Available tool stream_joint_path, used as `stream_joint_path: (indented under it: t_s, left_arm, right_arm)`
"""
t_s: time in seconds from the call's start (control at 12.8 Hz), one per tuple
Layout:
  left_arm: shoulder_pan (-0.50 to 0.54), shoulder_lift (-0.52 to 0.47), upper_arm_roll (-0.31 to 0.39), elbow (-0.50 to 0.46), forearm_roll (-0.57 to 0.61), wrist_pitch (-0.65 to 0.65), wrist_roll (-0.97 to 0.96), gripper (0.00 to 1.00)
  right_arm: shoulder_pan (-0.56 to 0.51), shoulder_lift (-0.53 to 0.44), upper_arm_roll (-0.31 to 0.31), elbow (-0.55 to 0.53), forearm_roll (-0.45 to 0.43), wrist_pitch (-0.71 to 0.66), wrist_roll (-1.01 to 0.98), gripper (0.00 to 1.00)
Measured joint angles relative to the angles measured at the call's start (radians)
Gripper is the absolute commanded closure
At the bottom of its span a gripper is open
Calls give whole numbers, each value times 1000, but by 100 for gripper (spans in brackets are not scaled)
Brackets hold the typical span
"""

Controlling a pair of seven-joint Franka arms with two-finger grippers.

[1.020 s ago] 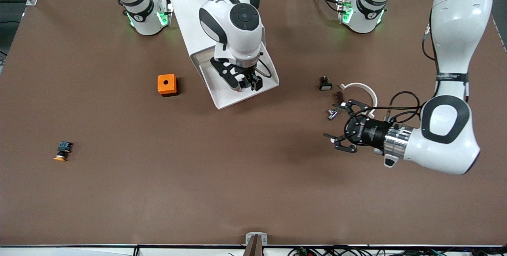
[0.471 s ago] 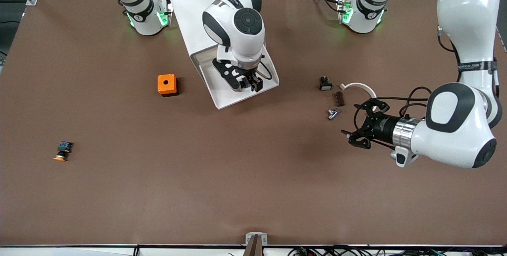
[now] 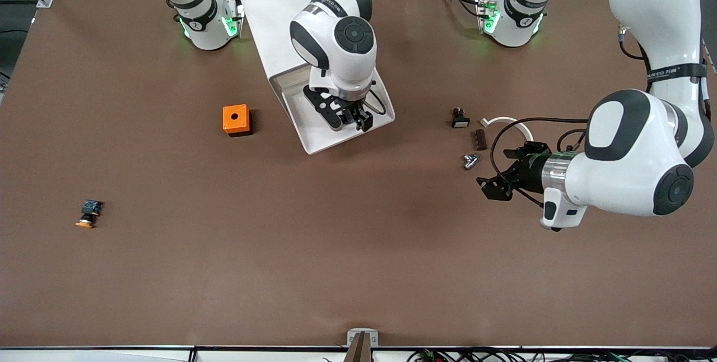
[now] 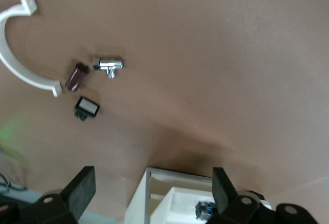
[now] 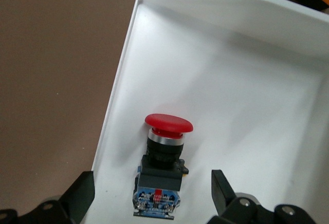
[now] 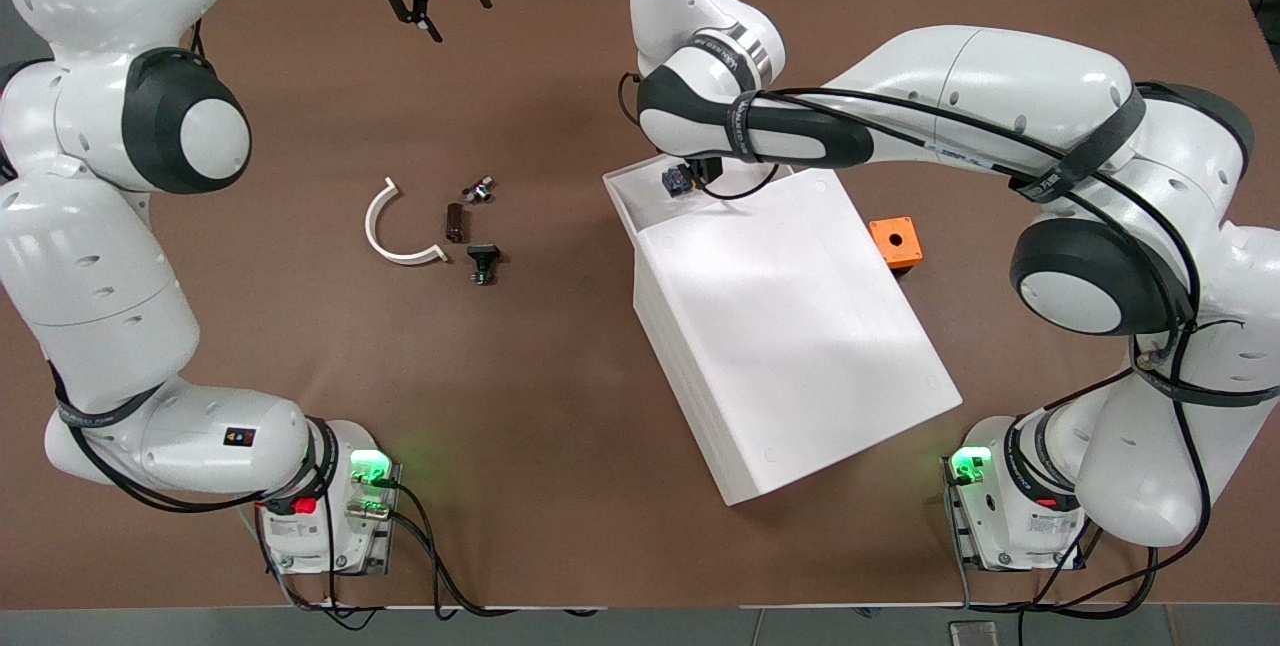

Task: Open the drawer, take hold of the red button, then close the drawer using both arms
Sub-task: 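Lift the red button out with the right gripper while the left gripper returns, then push the drawer shut with the left gripper while the right gripper carries the button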

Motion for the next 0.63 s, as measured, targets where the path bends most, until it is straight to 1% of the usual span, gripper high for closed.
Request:
stream_joint_path:
  t_s: [0.16, 0.24, 0.31, 0.39, 0.47, 0.63]
  left_arm:
    - [-33, 0, -18, -13, 72, 57, 31, 0]
    - [-71, 0, -26, -20, 124, 77, 33, 0]
    - [-118, 0, -31, -29, 168, 95, 33, 0]
    - [-164, 0, -33, -46, 196, 122, 31, 0]
    - [-206, 1, -35, -74, 209, 166, 28, 0]
    - [-265, 2, -40, -153, 215, 284, 22, 0]
  right_arm:
    - [1, 13, 0, 0, 0, 11, 2, 1]
    - [1, 18, 0, 0, 0, 14, 3, 25]
    - [1, 20, 0, 1, 0, 16, 3, 60]
    - [1, 21, 0, 3, 1, 17, 3, 89]
    - [1, 21, 1, 5, 1, 17, 3, 100]
    - [2, 22, 1, 6, 1, 16, 3, 100]
